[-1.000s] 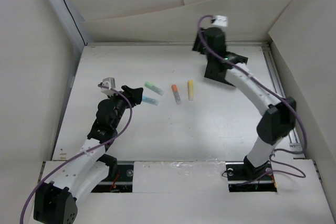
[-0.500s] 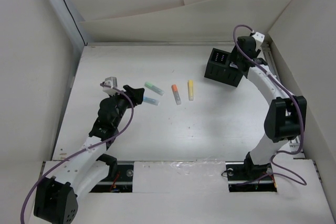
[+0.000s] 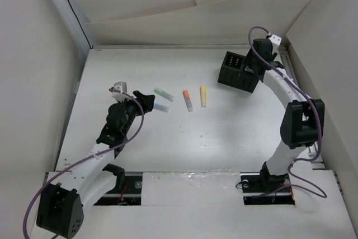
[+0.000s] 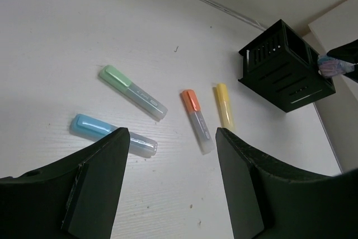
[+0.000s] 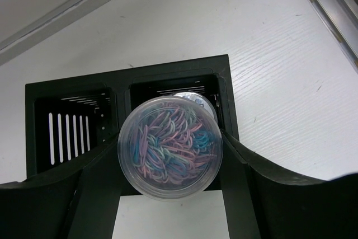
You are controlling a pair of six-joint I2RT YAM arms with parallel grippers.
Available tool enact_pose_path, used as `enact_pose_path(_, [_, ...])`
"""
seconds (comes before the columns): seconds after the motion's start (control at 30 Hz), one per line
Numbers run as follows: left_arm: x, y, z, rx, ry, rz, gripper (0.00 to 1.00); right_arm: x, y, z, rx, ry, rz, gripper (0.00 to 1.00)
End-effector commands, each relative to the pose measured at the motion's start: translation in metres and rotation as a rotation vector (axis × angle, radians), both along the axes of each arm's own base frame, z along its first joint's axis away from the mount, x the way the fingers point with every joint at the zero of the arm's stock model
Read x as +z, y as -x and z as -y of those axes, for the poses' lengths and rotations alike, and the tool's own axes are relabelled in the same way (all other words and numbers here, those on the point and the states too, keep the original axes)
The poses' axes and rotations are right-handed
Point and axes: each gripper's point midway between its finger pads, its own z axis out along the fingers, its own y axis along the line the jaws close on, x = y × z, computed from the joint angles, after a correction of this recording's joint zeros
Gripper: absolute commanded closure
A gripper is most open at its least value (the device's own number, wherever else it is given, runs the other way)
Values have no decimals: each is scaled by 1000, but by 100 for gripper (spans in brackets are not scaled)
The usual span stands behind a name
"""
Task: Sort the stationery into containers
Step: Place the stationery into the container, then grab a piece of stationery with the left arm
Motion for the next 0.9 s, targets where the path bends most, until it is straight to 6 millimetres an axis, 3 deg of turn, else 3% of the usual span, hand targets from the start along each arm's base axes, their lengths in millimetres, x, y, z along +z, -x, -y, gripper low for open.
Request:
enact_pose_path(0.0, [12,-4,6,-17,22,33,41,19,-17,3,-20,-14,67,45])
enact_pose_path(0.1, [14,-7,9,-28,23,31,41,23,-19,3,-24,-22,79,36])
enact_pose_path(0.23, [-5,-12,20,-75,6,-37,41,27,-20,3,-24,-23,88,22])
enact_pose_path(0.33, [-6,-16,27,-111,-2,-45,41,30,-18,3,-24,-23,88,11])
enact_pose_path(0.37, [-16,-16,31,-133,-7,-76,41,37,-16,5,-32,-20,104,8])
enact_pose_path(0.4, [-10,-20,34,-143,-3,-68,41,43,-15,5,-32,-21,115,7])
enact_pose_path(0.5, [-26,-21,45,-183,-12,-118,42,68,-6,-5,-17,-38,170,6])
enact_pose_path(0.57, [-19,-28,57,-202,-42,-110,42,89,7,-13,-7,-51,223,6])
enact_pose_path(0.6, [-28,-27,71,-206,-70,-142,44,96,13,-23,16,-56,236,8])
enact_pose_path(0.63, [-19,-31,82,-212,-100,-140,45,96,18,-29,24,-67,248,13])
enact_pose_path(0.67, [-18,-32,91,-215,-125,-146,45,118,28,-35,36,-87,309,37])
enact_pose_path(0.7, [-29,-38,96,-193,-171,-176,47,123,34,-43,62,-97,326,59])
enact_pose_path(0.73, [-30,-33,116,-230,-188,-185,49,127,42,-62,100,-118,342,75])
enact_pose_path(0.77, [-17,-40,127,-239,-196,-173,50,131,55,-70,124,-126,360,94])
enact_pose_path(0.8, [-18,-43,137,-253,-204,-184,52,134,62,-80,143,-148,377,99])
enact_pose_path(0.83, [-36,-48,146,-264,-232,-229,55,134,72,-98,198,-162,375,100])
enact_pose_path(0.87, [-26,-56,158,-269,-245,-218,58,126,81,-104,218,-163,361,100])
